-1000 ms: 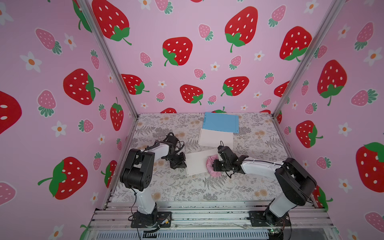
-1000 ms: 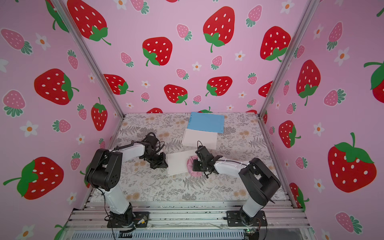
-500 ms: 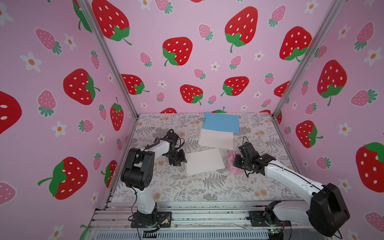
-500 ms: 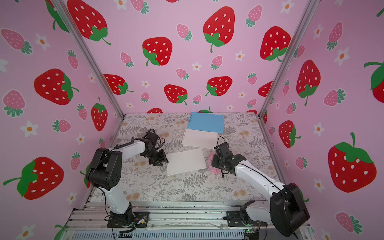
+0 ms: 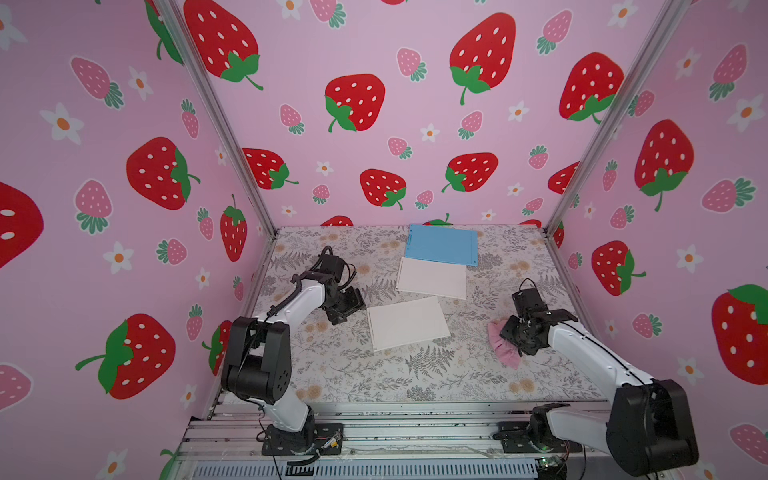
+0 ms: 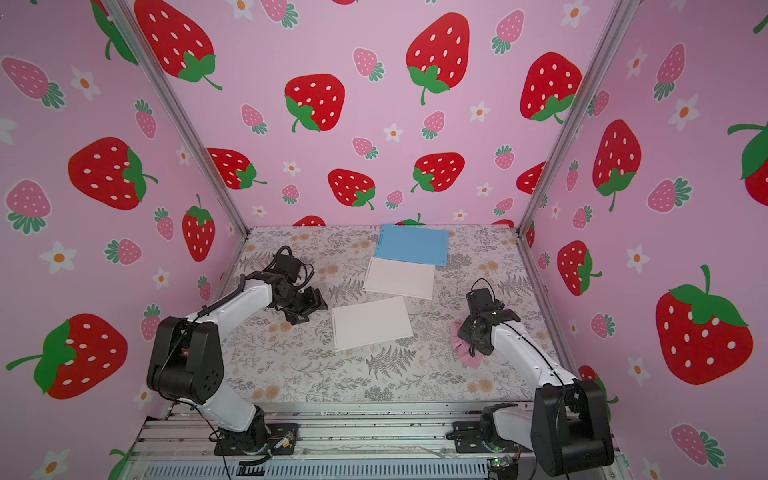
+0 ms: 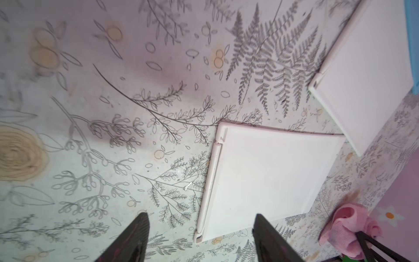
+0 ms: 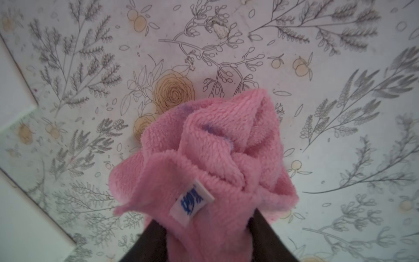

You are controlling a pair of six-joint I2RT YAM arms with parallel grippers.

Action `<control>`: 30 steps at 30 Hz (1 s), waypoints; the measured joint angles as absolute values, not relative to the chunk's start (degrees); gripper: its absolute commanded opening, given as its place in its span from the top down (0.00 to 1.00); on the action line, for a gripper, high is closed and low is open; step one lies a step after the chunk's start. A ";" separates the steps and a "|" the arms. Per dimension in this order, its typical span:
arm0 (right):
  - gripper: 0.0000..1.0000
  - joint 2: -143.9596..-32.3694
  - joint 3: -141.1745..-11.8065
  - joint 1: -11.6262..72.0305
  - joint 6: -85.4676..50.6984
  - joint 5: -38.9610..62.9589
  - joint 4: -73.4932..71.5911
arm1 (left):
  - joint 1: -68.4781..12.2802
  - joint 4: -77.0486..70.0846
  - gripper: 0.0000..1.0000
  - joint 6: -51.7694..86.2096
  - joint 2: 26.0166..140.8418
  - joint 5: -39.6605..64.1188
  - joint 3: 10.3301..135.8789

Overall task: Wipe the drawing tablet
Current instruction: Place the cleaning item at the center of the board, then reset both arms

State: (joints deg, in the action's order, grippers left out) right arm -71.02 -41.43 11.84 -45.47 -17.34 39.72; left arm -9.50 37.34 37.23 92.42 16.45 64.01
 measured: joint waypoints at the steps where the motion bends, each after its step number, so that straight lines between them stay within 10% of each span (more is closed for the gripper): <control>1: 0.26 -71.20 -41.65 11.81 -45.69 -17.34 39.92 | -9.10 37.15 0.00 37.85 91.39 16.03 63.55; 3: 0.00 -71.35 -42.94 11.84 -45.82 -17.43 40.84 | -8.25 36.56 0.01 39.13 89.03 14.72 62.02; 17: 0.01 -67.70 -59.07 11.84 -37.74 -24.84 39.62 | -6.68 33.26 0.00 44.82 78.87 1.65 58.67; 30: 0.01 -66.52 -36.03 10.15 -17.76 -26.24 14.26 | -7.51 25.30 0.01 29.89 72.77 -30.00 48.75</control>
